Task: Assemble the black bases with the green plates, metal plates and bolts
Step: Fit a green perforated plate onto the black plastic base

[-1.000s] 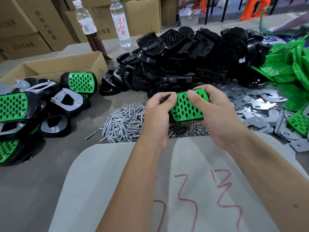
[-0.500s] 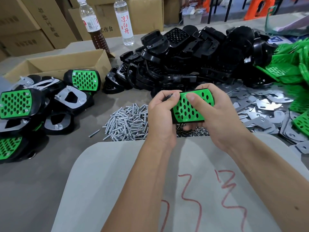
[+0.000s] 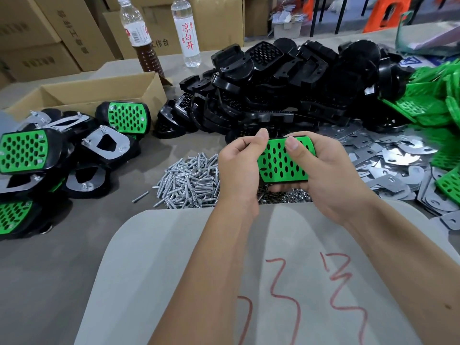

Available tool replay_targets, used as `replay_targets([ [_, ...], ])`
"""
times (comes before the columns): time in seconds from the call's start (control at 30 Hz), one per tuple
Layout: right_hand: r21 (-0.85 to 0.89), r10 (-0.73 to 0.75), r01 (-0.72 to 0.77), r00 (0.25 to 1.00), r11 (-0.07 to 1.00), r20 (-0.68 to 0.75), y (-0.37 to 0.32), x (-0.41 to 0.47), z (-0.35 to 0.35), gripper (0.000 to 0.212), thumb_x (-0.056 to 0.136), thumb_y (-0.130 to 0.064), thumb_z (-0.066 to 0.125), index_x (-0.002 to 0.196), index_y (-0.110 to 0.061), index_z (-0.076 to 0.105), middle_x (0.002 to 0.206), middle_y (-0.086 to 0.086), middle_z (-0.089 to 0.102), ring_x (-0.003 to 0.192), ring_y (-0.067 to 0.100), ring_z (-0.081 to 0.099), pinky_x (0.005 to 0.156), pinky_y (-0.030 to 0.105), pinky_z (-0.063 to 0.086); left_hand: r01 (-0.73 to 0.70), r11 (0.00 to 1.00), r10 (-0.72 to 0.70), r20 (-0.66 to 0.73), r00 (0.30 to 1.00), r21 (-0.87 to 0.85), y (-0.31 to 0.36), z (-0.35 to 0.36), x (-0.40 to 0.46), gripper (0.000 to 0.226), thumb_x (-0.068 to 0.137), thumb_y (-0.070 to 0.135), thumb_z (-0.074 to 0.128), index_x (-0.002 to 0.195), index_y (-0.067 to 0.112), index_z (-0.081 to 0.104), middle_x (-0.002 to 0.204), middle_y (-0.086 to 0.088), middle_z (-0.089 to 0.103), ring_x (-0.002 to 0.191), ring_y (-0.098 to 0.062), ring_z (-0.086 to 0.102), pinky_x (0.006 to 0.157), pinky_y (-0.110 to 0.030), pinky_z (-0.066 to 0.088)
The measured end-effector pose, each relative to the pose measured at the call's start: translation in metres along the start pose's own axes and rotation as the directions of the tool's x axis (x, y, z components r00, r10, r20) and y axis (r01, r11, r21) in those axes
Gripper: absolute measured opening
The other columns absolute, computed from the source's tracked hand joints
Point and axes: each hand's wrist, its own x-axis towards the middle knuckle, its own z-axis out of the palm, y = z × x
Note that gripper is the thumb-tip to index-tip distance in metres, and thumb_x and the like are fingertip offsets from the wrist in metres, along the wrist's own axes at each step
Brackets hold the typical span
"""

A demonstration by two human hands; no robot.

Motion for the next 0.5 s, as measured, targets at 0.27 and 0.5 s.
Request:
replay_targets([
  [0.27,-0.138,-0.123,0.098,0.975,0.986,-0.185,0.0025,-0.0004,0.0073,0.029,0.095,-0.034,0.075,0.109,-0.014,0.060,0.097,0.003,0.071,0.089,0.015,0.075,0.061,0.027,0.060,0.004,0.993,-0.009,-0.045,0.999,-0.119,0.0043,0.0057,-0.0036,0.027,0.098,0.028,0.072,0.092,0.002,0.070,0.086,-0.010,0.068,0.081,-0.026,0.066,0.074,-0.044,0.057],
  [0.5,-0.640,-0.376,0.133,0.890,0.757,-0.259,0.0009,0.0000,0.0005,0.021,0.089,-0.029,0.082,0.089,-0.018,0.064,0.095,-0.003,0.063,0.088,0.015,0.059,0.079,0.028,0.049,-0.035,0.993,0.016,-0.168,0.986,-0.113,-0.0036,0.0060,0.0028,0.029,0.102,0.033,0.067,0.080,0.015,0.061,0.085,-0.004,0.063,0.083,-0.022,0.058,0.077,-0.044,0.049],
])
